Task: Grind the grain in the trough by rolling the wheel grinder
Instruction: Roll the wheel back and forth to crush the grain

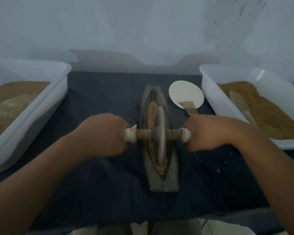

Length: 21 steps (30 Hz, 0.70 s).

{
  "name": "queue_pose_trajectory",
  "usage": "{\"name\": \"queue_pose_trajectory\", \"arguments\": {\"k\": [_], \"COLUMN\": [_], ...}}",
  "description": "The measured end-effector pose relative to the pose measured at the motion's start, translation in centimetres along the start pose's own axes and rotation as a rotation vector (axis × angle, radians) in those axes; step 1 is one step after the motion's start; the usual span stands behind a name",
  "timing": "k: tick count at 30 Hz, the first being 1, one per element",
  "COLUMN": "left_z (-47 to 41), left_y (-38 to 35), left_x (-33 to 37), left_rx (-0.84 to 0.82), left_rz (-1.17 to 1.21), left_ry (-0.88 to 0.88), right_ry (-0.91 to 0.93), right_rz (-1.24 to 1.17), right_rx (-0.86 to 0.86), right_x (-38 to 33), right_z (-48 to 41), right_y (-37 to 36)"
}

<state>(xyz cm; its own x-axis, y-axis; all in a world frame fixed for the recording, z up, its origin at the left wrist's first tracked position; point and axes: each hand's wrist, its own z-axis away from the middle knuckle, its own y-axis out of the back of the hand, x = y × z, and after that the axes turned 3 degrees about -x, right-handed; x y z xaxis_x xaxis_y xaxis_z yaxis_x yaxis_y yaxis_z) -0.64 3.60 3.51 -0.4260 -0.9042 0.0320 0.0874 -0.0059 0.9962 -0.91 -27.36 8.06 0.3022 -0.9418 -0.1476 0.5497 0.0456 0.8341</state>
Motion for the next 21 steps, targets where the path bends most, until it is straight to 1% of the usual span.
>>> {"name": "queue_pose_trajectory", "arguments": {"k": [1, 3, 5, 6, 8, 10, 12, 14, 17, 18, 19, 21], "left_z": [-0.4, -2.5, -5.8, -7.4, -9.2, -9.1, -6.7, -3.2, 0.8, 1.0, 0.5, -2.1], "left_y": [-0.2, -0.2, 0.6, 1.2, 2.2, 2.6, 2.1, 0.9, -0.5, -0.8, -0.9, -0.4], "left_x": [0.1, 0.0, -0.5, -0.7, -0.9, -0.6, -0.1, 0.1, 0.2, 0.1, 0.1, -0.1], "left_rx": [0.007, 0.062, 0.119, 0.136, 0.145, 0.129, 0.090, 0.090, 0.086, 0.068, 0.054, 0.067], "left_rz": [-0.010, -0.012, -0.013, -0.019, -0.037, -0.039, -0.039, -0.049, -0.022, -0.014, -0.014, -0.032], "left_ry": [0.030, 0.119, 0.212, 0.245, 0.265, 0.240, 0.188, 0.109, 0.050, 0.057, 0.079, 0.145], "right_ry": [-0.021, -0.088, -0.149, -0.172, -0.198, -0.182, -0.127, -0.048, 0.116, 0.139, 0.133, 0.002], "right_rz": [0.055, 0.185, 0.260, 0.297, 0.321, 0.268, 0.233, 0.244, 0.302, 0.315, 0.291, 0.235], "right_rx": [0.062, 0.310, 0.571, 0.669, 0.754, 0.756, 0.685, 0.641, 0.744, 0.735, 0.685, 0.519], "right_x": [0.3, 1.0, 1.6, 1.7, 1.7, 1.8, 2.2, 1.9, 0.7, 0.8, 1.0, 1.4], "right_z": [-0.8, -3.4, -6.5, -7.7, -9.1, -9.0, -7.2, -4.1, 0.2, 0.4, -0.1, -3.0], "right_y": [-0.3, -0.1, 0.6, 1.1, 2.0, 2.0, 0.6, -1.4, -3.0, -2.8, -2.6, -0.7]}}
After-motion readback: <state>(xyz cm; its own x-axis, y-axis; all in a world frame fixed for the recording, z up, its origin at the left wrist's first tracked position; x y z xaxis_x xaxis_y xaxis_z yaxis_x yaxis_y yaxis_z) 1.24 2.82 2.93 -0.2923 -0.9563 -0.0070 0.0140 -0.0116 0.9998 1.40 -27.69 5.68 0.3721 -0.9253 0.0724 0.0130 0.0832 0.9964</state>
